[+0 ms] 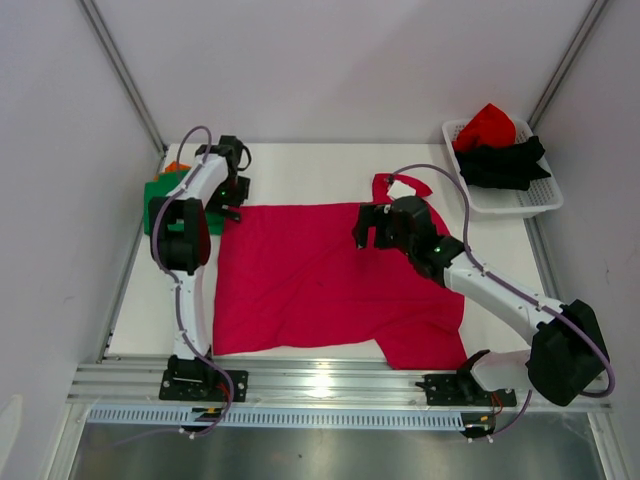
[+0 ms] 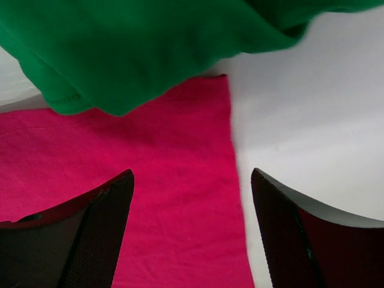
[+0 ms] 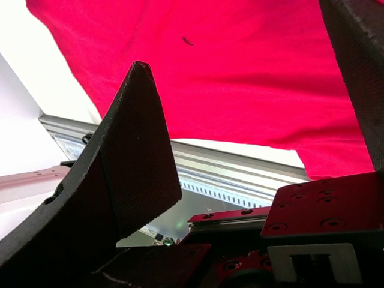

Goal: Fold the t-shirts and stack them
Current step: Flatten out the tshirt

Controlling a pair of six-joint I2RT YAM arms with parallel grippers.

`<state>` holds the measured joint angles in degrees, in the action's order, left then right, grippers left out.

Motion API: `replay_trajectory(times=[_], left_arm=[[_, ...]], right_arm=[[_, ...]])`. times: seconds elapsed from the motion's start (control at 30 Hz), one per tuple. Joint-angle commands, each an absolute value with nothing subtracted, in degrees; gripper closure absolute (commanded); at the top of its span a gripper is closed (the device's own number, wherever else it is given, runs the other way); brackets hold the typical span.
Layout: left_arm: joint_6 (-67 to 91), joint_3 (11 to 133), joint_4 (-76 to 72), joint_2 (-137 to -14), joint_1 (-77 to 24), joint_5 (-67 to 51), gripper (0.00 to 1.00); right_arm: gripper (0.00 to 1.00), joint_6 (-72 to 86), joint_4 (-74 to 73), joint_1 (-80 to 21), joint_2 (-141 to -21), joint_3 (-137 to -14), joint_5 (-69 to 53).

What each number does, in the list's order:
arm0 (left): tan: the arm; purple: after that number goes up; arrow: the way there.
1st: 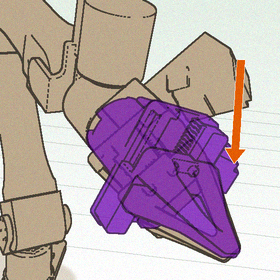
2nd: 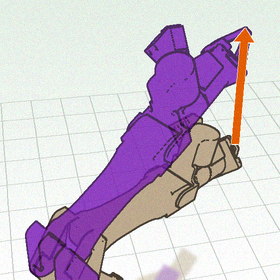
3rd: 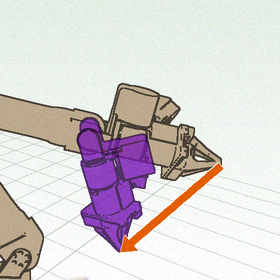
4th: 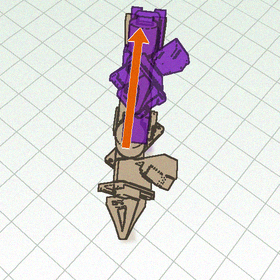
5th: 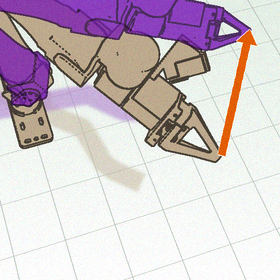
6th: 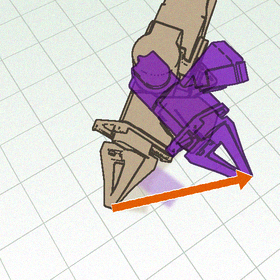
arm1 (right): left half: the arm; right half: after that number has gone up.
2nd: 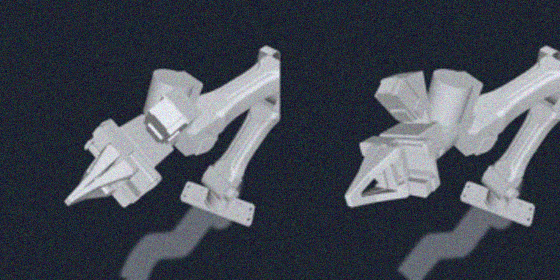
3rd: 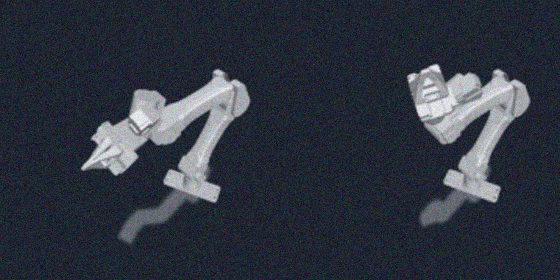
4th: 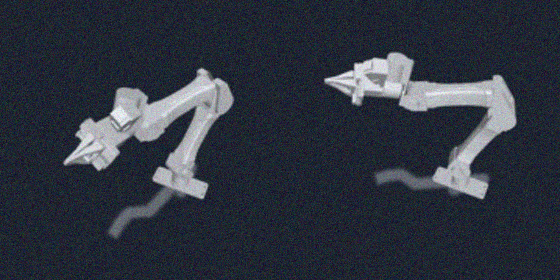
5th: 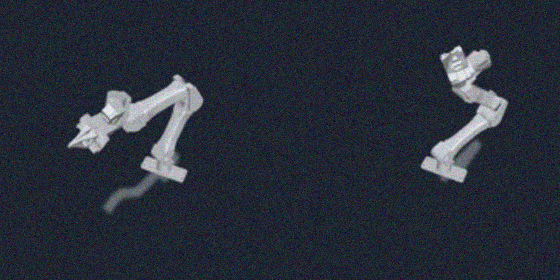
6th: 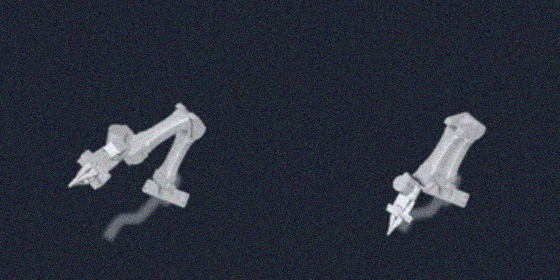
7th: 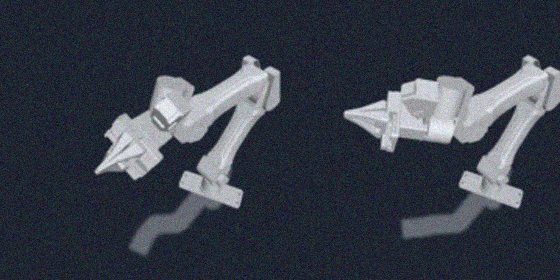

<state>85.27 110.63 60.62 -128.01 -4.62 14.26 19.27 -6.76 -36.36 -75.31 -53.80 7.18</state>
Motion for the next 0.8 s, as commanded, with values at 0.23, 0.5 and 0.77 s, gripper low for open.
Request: replay_trajectory(times=[0.23, 0.5, 0.77], left_arm=[[90.88, 111.63, 67.24, -129.73, -2.37, 13.36, 0.20], [90.70, 112.06, 65.57, -129.64, -0.88, 15.99, 0.20], [89.56, 115.57, 63.54, -131.65, -0.88, 16.88, 0.20]], right_arm=[[0.07, 18.63, -8.44, -35.33, -73.65, -53.88, 7.47], [0.07, 18.63, -8.70, -34.81, -73.83, -53.96, 7.03], [0.07, 18.90, -9.05, -34.72, -74.79, -54.84, 6.68]])
